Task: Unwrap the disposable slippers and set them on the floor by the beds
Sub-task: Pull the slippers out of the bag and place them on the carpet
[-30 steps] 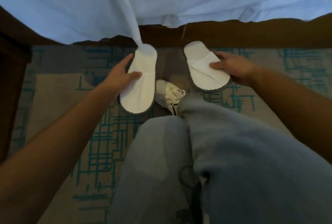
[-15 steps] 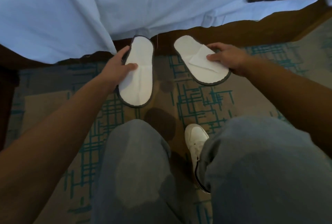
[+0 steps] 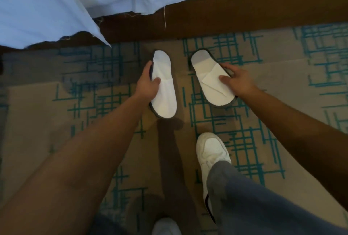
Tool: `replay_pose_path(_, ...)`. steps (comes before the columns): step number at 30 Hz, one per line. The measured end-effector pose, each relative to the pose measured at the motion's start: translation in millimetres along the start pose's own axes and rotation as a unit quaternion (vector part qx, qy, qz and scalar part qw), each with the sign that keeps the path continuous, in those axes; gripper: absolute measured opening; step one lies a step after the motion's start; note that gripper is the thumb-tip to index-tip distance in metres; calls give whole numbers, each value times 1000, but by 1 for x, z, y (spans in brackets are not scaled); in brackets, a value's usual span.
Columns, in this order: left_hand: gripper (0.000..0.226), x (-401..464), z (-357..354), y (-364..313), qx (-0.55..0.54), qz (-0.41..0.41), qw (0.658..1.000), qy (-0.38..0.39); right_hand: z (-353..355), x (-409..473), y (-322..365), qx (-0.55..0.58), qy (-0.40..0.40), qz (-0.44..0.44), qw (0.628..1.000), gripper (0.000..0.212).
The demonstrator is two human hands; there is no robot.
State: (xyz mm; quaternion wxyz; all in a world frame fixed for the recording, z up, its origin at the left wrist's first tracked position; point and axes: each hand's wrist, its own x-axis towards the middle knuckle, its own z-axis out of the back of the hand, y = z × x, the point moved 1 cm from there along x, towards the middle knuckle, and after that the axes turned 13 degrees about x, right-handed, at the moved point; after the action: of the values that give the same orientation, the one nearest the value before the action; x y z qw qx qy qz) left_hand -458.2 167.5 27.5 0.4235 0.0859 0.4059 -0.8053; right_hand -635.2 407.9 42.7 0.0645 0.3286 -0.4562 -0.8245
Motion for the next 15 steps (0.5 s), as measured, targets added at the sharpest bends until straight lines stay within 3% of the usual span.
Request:
replay_pose_path(6,66,-5,-27,39,28,31,998,-57,-23,-3,-27,-61,10,-11,998,54)
replay_pose_path(9,66,-8,-30,40,151,43,982,-108,-30,-2,-30,-97,18,-37,994,56)
replay_pose_path(12,71,-13,-30,44,272,3,951,-149,-35,-1,-32,-141,34,-74,987,64)
replay_pose_path(15,75,-18,-33,53,336,-28,934,-121,-38,-4,-29,-207,24,-21,978,68)
